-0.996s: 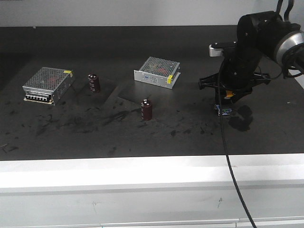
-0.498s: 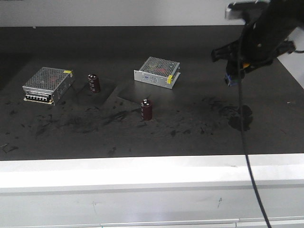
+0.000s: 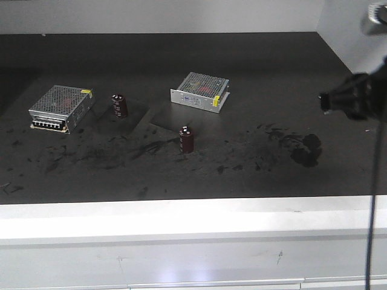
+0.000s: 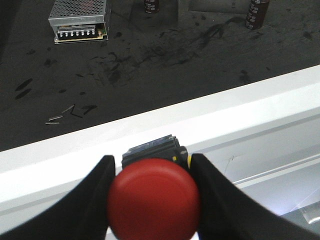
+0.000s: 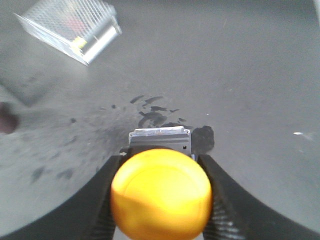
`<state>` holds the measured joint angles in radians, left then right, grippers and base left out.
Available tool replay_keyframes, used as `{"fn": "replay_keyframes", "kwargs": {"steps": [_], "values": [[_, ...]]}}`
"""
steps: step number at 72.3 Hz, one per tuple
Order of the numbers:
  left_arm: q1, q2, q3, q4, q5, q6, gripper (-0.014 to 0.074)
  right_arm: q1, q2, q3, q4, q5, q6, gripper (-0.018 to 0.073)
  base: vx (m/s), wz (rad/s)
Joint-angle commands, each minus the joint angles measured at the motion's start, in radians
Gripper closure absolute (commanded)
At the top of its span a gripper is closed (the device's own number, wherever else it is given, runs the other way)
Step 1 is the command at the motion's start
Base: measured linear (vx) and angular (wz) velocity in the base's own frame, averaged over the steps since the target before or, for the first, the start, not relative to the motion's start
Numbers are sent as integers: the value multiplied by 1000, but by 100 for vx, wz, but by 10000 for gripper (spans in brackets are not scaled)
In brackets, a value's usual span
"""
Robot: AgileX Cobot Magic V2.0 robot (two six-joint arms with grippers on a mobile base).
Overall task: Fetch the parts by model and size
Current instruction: 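Lift the yellow-capped switch with the right gripper and retract, then drive the base away from the bench holding both switches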
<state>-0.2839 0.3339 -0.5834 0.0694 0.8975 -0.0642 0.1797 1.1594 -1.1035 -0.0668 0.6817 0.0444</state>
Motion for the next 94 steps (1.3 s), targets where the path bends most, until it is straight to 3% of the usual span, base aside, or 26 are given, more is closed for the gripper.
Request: {"fn": "replay_keyframes", "kwargs": {"steps": [1,27,52,94], "values": [[-2,6,-25,0,-63,-2,603,-4,-136,100,10,-148,-9,569,0,0],[-2,6,-25,0,-63,-2,603,-4,-503,417,18,-191,-9,569,0,0],[-2,6,-25,0,-63,-2,603,-4,-789,597,23,-267,-13,569,0,0],[-2,6,-25,0,-63,-2,603,-4,-822,617,-3,-274,-12,569,0,0]]}}
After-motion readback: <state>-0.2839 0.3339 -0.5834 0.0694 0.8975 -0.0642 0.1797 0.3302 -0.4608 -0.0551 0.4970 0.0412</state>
